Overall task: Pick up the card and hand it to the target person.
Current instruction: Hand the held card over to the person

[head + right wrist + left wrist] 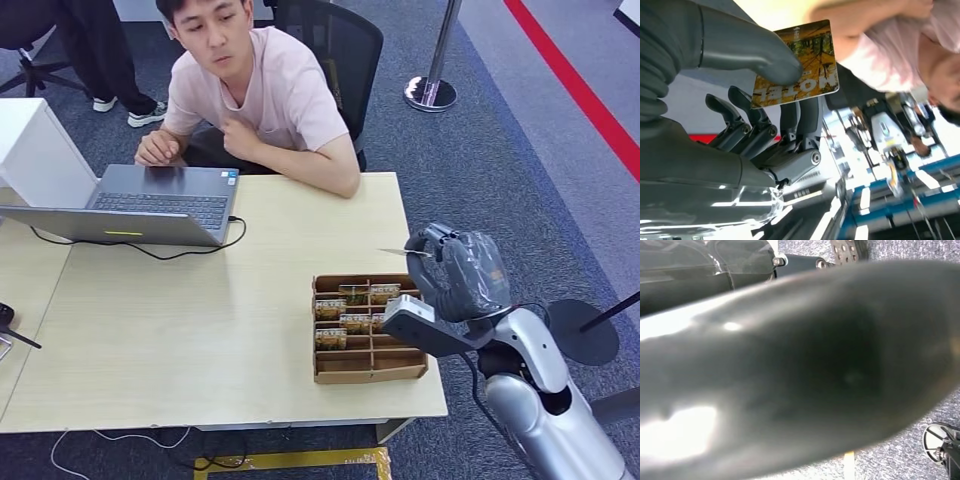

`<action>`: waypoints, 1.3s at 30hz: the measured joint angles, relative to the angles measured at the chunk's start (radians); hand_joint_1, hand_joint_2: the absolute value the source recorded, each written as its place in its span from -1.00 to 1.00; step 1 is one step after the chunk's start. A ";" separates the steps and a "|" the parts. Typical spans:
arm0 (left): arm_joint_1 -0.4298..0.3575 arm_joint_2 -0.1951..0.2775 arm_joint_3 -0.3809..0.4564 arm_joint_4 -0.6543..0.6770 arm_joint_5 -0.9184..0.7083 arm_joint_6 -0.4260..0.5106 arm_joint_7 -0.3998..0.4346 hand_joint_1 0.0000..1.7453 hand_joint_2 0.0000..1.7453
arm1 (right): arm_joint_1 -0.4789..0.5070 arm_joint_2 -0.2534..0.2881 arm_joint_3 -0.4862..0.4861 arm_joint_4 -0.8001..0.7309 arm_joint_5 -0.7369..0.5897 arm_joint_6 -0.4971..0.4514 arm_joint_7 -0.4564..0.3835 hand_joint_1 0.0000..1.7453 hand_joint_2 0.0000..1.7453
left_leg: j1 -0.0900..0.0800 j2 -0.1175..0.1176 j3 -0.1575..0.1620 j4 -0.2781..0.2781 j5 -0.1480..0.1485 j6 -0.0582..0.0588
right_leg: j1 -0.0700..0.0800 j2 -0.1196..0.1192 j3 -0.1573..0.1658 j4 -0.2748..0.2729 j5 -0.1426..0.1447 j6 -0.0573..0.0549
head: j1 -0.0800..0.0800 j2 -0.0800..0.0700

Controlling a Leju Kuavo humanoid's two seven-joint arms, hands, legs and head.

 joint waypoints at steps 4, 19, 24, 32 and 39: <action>-0.003 -0.003 0.000 0.000 -0.009 -0.001 -0.006 -1.00 -1.00 | -0.039 0.053 0.042 0.079 0.094 -0.105 -0.075 0.84 1.00 | 0.000 0.000 0.000 0.000 0.000 0.000 | 0.000 0.000 0.000 0.000 0.000 0.000 | 0.000 0.000; -0.003 -0.005 -0.002 0.000 -0.042 -0.011 -0.031 -1.00 -1.00 | -0.368 0.374 0.237 0.780 0.197 -0.347 -0.080 0.84 1.00 | 0.001 0.000 0.000 0.000 0.002 -0.002 | 0.001 0.001 0.000 0.000 0.001 0.000 | 0.000 0.000; -0.003 -0.005 -0.002 0.000 -0.052 -0.033 -0.031 -1.00 -1.00 | -0.449 0.428 0.240 0.931 0.200 -0.361 -0.067 -1.00 1.00 | 0.001 0.000 -0.001 0.000 0.002 -0.002 | 0.001 0.001 0.000 0.000 0.001 0.000 | 0.000 0.000; -0.002 -0.004 -0.004 0.000 -0.071 -0.062 -0.031 -1.00 -1.00 | -0.533 0.474 0.241 1.107 0.188 -0.371 -0.071 -1.00 1.00 | 0.001 0.000 -0.001 0.000 0.002 -0.002 | 0.001 0.001 0.000 0.000 0.001 0.000 | 0.000 0.000; -0.002 -0.004 -0.008 0.000 -0.071 -0.062 -0.031 -1.00 -1.00 | -0.547 0.484 0.241 1.144 0.188 -0.372 -0.072 -1.00 1.00 | 0.001 0.000 -0.001 0.000 0.002 -0.002 | 0.001 0.001 0.000 0.000 0.001 0.000 | 0.000 0.000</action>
